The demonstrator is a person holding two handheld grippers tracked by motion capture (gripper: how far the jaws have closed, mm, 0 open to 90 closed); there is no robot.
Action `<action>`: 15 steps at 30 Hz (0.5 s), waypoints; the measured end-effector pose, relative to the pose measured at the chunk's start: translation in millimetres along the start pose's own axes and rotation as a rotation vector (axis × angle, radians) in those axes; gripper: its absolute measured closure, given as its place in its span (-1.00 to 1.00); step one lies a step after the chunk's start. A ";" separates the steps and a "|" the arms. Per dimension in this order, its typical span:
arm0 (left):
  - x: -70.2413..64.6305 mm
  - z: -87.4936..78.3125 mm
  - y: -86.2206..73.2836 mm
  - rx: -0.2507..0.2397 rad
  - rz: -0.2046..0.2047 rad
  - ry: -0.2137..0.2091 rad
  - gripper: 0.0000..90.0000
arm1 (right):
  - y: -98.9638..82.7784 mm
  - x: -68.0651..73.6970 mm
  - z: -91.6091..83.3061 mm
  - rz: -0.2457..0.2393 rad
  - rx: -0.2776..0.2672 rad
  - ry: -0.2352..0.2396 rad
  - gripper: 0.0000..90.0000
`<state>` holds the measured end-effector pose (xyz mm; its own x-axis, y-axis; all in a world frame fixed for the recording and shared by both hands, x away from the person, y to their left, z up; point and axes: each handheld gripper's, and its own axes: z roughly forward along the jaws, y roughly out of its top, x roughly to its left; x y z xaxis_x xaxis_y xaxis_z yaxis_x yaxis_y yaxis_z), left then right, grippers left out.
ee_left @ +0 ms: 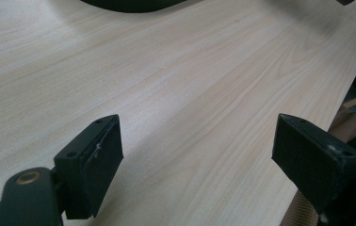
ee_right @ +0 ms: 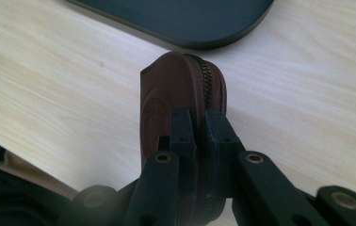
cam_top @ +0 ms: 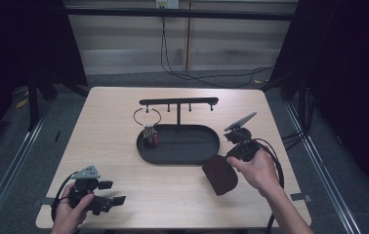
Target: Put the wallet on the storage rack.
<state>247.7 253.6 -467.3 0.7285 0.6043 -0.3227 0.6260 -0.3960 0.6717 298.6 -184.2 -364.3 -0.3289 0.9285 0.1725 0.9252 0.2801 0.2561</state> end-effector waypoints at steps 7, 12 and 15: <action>0.8 -0.2 -0.1 0.000 0.001 0.001 -0.63 | 15.3 -0.7 -6.8 0.006 -0.006 -0.033 0.84; 0.2 0.3 -0.1 0.000 0.001 0.002 -0.63 | 21.4 -0.7 -12.0 0.010 -0.016 -0.054 0.84; 0.2 0.6 0.0 0.004 -0.001 0.000 -0.63 | 27.0 -2.8 -14.9 0.016 -0.018 -0.061 0.84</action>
<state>248.1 253.3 -467.7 0.7277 0.6046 -0.3239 0.6281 -0.3977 0.6688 321.6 -182.9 -343.8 -0.3010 0.9462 0.1188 0.9266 0.2607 0.2710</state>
